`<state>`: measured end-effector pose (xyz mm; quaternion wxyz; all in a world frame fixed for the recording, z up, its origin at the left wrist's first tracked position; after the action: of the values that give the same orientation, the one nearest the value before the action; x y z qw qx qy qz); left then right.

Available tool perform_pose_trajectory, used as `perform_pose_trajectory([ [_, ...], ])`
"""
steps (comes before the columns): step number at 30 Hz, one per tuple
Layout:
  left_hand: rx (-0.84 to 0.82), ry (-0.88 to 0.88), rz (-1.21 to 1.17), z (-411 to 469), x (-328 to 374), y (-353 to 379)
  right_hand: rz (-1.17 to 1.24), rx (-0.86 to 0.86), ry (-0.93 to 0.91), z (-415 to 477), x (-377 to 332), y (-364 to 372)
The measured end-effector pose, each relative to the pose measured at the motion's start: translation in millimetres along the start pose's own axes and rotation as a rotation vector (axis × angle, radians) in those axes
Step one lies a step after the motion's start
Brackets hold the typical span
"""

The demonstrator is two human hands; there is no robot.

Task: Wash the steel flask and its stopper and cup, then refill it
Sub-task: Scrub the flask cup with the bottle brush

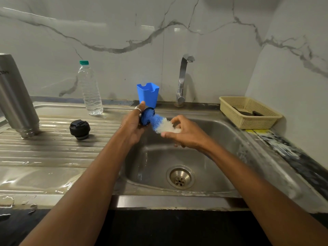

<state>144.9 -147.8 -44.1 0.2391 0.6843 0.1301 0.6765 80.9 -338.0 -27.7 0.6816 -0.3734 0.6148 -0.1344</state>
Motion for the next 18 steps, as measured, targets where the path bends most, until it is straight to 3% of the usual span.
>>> perform_pose_trajectory([
  [4,0.037,-0.018,0.006,2.6,-2.2,-3.4,-0.666,0.274,-0.198,5.2,9.6,3.8],
  [7,0.046,-0.023,-0.001,5.0,-3.1,-4.6,-0.991,0.481,-0.283,6.0,10.0,3.3],
  [10,0.02,-0.006,-0.041,7.1,-1.8,-5.5,-0.919,0.442,-0.179,5.6,7.1,1.8],
  [11,0.013,0.004,-0.038,6.3,-1.6,-4.3,-0.778,0.356,-0.123,5.4,5.2,1.7],
  [14,0.035,0.038,0.032,7.9,-4.6,-4.8,-0.057,0.04,0.053,4.1,1.7,6.0],
  [15,0.049,0.042,0.043,9.1,-5.5,-6.0,-0.048,0.028,0.045,3.1,-0.2,8.0],
  [16,0.056,0.035,0.037,9.7,-5.2,-7.2,-0.221,0.105,-0.035,5.0,1.4,8.0],
  [18,0.065,0.007,-0.005,10.1,-4.7,-9.8,-0.766,0.345,-0.206,8.5,8.6,7.7],
])
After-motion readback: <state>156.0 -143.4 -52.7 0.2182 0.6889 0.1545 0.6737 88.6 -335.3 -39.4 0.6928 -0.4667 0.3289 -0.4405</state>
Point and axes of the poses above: each hand's wrist, its own z-axis towards the middle knuckle, its own y-axis out of the palm, x = y × z, the point moved 1 cm from there along z, towards the middle knuckle, and after that the axes turned 13 degrees about -x, right-handed, at the moved point
